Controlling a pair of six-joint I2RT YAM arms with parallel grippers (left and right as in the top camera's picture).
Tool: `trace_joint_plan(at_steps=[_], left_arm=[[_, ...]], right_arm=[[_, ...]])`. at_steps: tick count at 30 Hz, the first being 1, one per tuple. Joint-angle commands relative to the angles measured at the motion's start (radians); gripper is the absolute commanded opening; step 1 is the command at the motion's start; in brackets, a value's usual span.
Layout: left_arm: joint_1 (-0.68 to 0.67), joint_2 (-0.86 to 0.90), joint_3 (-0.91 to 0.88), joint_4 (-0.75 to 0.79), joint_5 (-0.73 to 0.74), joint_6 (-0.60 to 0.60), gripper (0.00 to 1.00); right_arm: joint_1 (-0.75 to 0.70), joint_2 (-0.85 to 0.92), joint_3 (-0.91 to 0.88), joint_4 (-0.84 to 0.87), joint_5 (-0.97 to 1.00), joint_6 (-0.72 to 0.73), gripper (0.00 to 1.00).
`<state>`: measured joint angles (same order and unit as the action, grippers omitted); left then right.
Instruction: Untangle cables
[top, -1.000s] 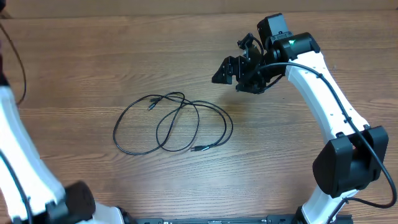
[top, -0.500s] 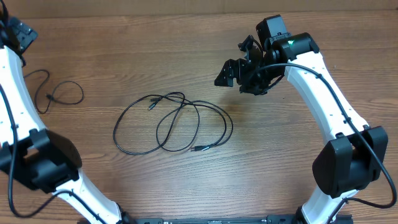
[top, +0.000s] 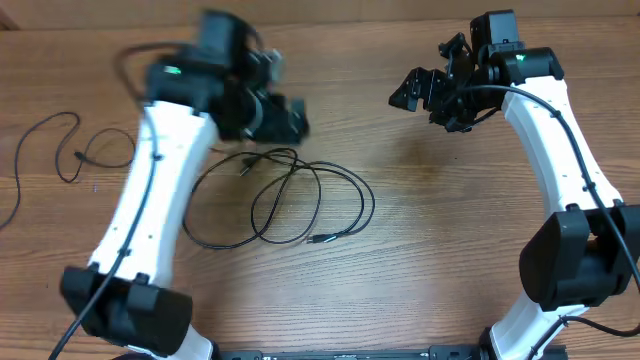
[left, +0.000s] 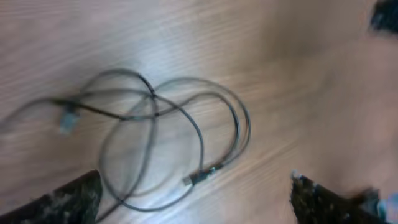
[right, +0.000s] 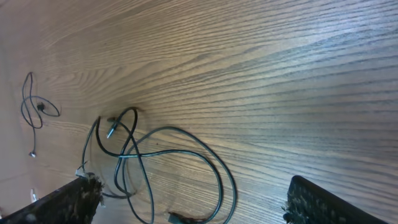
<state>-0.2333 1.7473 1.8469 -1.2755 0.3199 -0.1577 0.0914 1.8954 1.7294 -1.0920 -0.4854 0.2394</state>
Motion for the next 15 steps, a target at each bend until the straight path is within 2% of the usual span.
trace_joint_plan(at_steps=[1, 3, 4, 7, 9, 12, 15], left_arm=[[-0.101, -0.002, -0.234, 0.061, 0.013, 0.018, 0.87], [-0.144, -0.002, -0.355, 0.117, -0.037, -0.019, 0.84], [-0.167, -0.002, -0.436, 0.168, -0.127, -0.105, 0.83], [-0.181, -0.002, -0.530, 0.246, -0.254, -0.231, 0.82], [-0.181, -0.001, -0.619, 0.343, -0.305, -0.247, 0.79], [-0.181, -0.001, -0.761, 0.494, -0.283, -0.248, 0.73], [-0.179, -0.001, -0.792, 0.566, -0.287, -0.246, 0.49]], right_arm=[[0.005, -0.021, -0.023, 0.003, 0.022, -0.001, 0.94], [0.005, -0.021, -0.043, 0.002, 0.022, -0.001, 0.94], [0.005, -0.021, -0.054, 0.003, 0.022, -0.001, 0.94], [0.005, -0.021, -0.074, 0.004, 0.022, -0.001, 0.95], [0.005, -0.021, -0.087, 0.002, 0.022, -0.001, 0.95], [0.005, -0.021, -0.088, 0.006, 0.021, 0.000, 0.95], [0.005, -0.021, -0.088, 0.005, 0.021, 0.000, 0.95]])
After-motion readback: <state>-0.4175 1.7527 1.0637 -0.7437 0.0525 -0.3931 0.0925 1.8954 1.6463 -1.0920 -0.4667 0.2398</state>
